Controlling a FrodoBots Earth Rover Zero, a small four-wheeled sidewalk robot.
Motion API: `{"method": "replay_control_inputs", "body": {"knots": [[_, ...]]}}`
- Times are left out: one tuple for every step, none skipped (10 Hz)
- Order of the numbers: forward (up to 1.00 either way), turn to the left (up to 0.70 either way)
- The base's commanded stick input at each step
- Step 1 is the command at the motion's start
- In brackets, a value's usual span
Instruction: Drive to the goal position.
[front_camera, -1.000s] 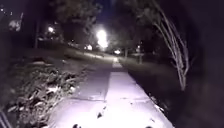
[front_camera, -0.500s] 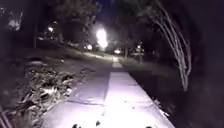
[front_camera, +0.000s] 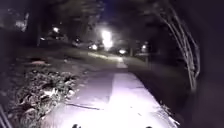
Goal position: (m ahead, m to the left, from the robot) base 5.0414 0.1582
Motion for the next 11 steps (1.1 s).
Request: {"method": "replay_control_inputs", "body": {"knots": [[0.30, 0.00], [0.30, 0.00], [0.30, 0.00], [0.30, 0.00], [0.30, 0.00], [0.30, 0.00], [0.30, 0.00], [0.30, 0.00], [0.30, -0.04], [0.30, -0.21], [0.30, -0.45]]}}
